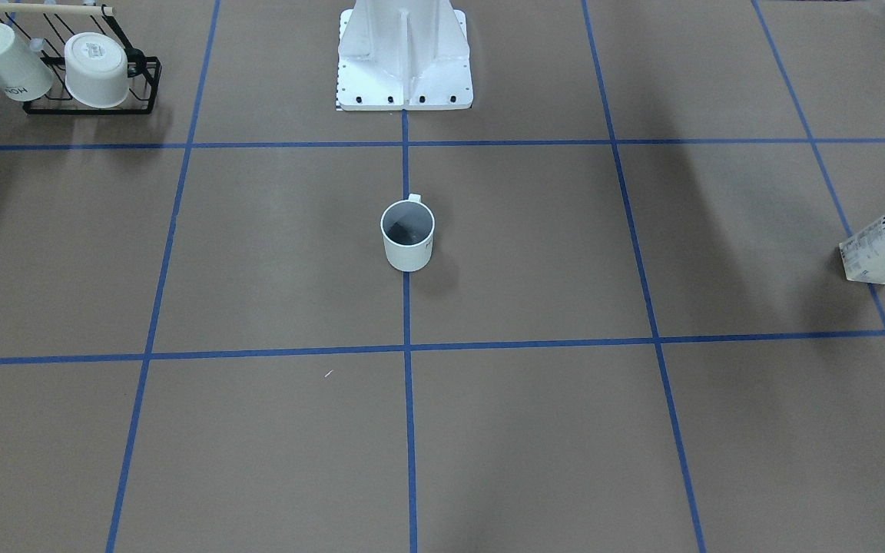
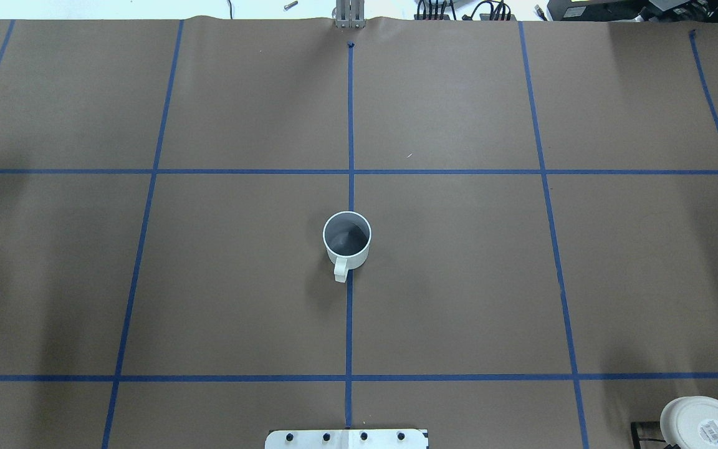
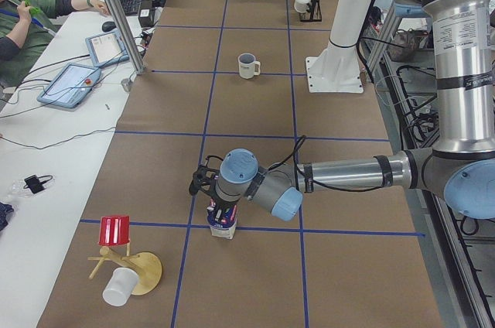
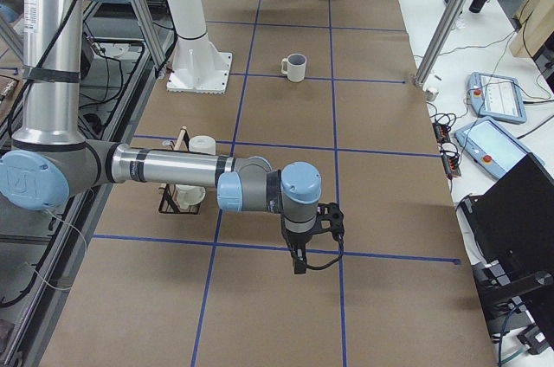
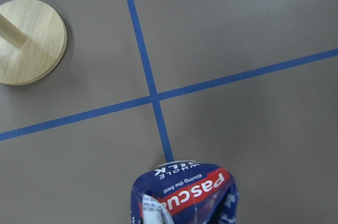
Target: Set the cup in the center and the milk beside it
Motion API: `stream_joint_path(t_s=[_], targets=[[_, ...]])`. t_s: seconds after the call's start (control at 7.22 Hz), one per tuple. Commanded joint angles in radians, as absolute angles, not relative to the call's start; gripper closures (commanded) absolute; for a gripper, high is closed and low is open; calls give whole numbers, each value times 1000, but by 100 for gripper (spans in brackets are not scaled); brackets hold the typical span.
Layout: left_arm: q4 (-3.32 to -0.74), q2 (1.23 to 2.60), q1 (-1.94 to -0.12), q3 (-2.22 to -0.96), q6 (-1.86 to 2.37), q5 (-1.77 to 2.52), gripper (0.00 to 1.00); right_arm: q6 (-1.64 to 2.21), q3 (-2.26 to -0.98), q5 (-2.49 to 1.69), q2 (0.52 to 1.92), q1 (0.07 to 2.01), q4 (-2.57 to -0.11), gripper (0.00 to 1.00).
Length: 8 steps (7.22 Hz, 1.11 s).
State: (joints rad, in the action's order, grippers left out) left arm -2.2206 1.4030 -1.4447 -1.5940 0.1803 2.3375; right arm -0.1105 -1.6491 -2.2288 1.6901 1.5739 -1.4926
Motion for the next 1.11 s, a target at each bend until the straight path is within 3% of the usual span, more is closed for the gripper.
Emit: stream_joint_path(t_s=[0.0,0.42,0.69,0.97], targets=[[-2188,1410,-1447,-1643,183,2345,100,-110,-1649,-2229,1689,1574,-1493,0],[-1955,1504,-1444,-1822,304,2338,100,-110,-1647,-2229,1689,1574,-1493,0],[-1927,1615,-1302,-1861,529,2274,100,-110,-1647,-2229,1689,1574,-1493,0],[-1693,1780,-1154,-1952,678,2177,100,-110,-1647,-2229,1689,1572,-1493,0]])
